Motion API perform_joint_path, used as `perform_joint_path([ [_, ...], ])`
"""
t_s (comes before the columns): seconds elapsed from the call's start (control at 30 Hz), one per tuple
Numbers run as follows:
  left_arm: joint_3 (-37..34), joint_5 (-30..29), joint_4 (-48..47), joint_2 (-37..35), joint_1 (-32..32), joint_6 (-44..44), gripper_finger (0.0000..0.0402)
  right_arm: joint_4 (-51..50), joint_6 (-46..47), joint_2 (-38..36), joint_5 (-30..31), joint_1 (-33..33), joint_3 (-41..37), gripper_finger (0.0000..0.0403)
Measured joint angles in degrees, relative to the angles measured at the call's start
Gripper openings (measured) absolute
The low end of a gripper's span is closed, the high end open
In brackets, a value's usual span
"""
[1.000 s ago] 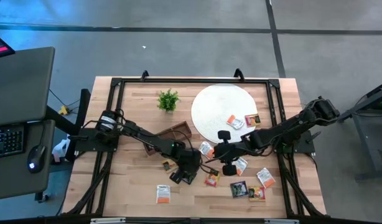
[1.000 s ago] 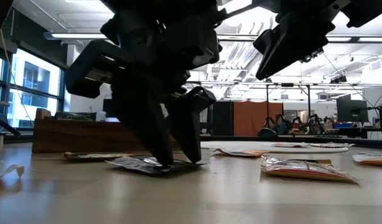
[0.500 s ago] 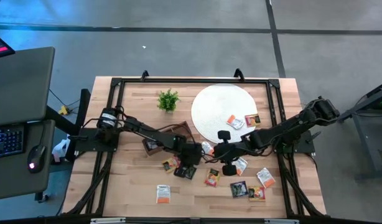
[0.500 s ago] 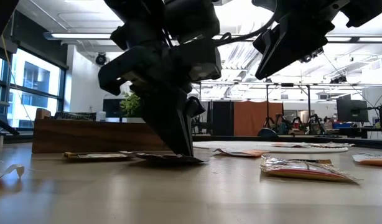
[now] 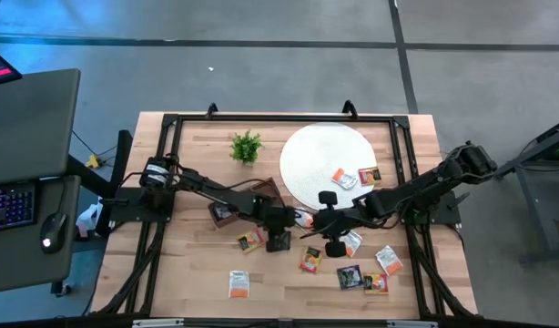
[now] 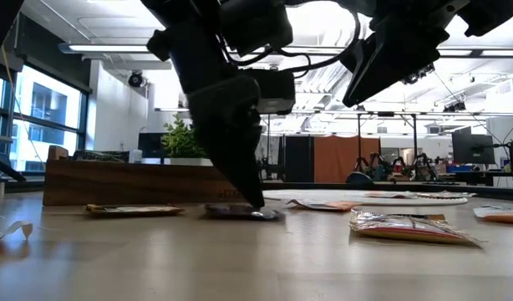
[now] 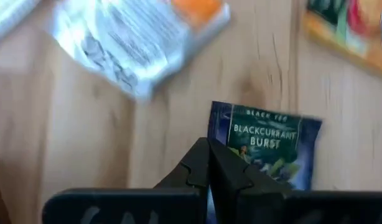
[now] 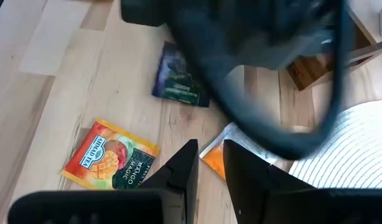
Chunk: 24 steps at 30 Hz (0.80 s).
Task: Pick & Place Tea
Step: Put the purple tea bag into the left section of the wooden organizer
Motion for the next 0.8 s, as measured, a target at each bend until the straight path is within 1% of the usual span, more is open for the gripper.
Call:
perform_joint_path([
  [0.03,0.0,-0.2,1.4,0.0,0.1,0.0,0.0001,0.0,0.0,0.0,0.0,0.0,0.0,0.0071],
  [0.13,-0.1,-1.3,-0.3,-3.4,0.0,0.6,0.0001,0.6,0.1,0.0,0.0,0.0,0.0,0.0071],
  [0.23,0.3,-1.6,-0.9,-5.6,0.0,3.1,0.0001,0.8,0.1,0.0,-0.2,0.0,0.0,0.0071],
  [0.43,0.1,-1.6,-7.3,-5.9,0.0,2.2,0.0001,1.8,1.8,0.0,0.0,0.0,0.0,0.0071],
  [0.5,0.1,-1.3,-9.0,-5.9,-0.1,4.5,0.0001,1.7,1.7,0.0,0.0,0.0,0.0,0.0071],
  [0.57,0.1,-1.2,-8.3,-5.9,-0.4,6.8,0.0001,1.7,1.7,0.0,0.0,0.0,0.0,0.0071],
  [0.67,0.2,-1.5,-6.9,-5.9,-0.6,7.6,0.0001,2.2,1.7,0.0,0.0,0.0,0.0,0.0071],
  [0.8,0.2,-3.9,-7.3,-5.9,-0.4,7.7,0.0001,2.2,1.6,0.0,0.0,0.0,0.0,0.0071],
])
